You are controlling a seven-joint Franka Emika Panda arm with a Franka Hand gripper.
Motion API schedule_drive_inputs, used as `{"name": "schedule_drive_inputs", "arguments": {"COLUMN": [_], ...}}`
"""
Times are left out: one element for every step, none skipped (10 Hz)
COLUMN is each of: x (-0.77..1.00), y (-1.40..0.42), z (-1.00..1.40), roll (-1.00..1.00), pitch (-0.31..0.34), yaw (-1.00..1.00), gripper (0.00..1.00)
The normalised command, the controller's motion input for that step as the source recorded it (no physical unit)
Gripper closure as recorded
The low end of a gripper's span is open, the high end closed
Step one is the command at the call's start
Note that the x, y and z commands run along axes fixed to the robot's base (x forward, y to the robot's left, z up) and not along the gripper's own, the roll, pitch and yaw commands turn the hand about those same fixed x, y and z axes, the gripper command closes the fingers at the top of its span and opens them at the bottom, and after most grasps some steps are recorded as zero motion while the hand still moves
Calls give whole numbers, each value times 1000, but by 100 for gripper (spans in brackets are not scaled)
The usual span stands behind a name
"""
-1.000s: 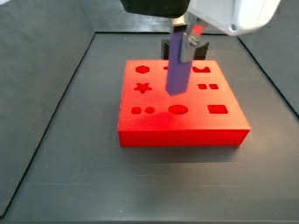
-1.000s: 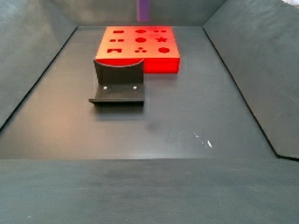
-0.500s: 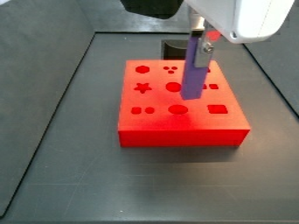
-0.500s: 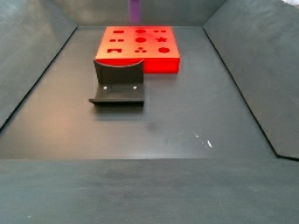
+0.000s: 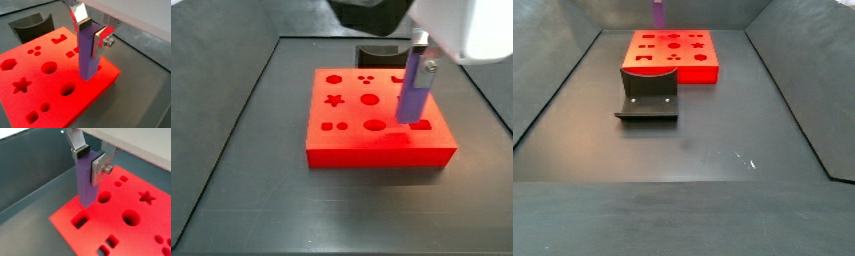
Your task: Insert the rectangle object.
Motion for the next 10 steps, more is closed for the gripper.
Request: {"name": "schedule_drive_inputs", "arguments": {"x": [980,937,869,843,874,949,1000,897,511,394], "y": [0,83,149,89,0,-114,-120,-57,0,29], "z": [49,-9,-134,-209,-191,-157,-274,-251,-197,-100], "roll": [27,103,149,184,191,189,200,259,250,107], "pitch": [40,9,0,0,13,49,89,147,156,143], "yaw": [-131,-211,-289,-294,-223,-71,0,0,0,134], "gripper": [100,100,100,100,100,100,100,100,100,100]}}
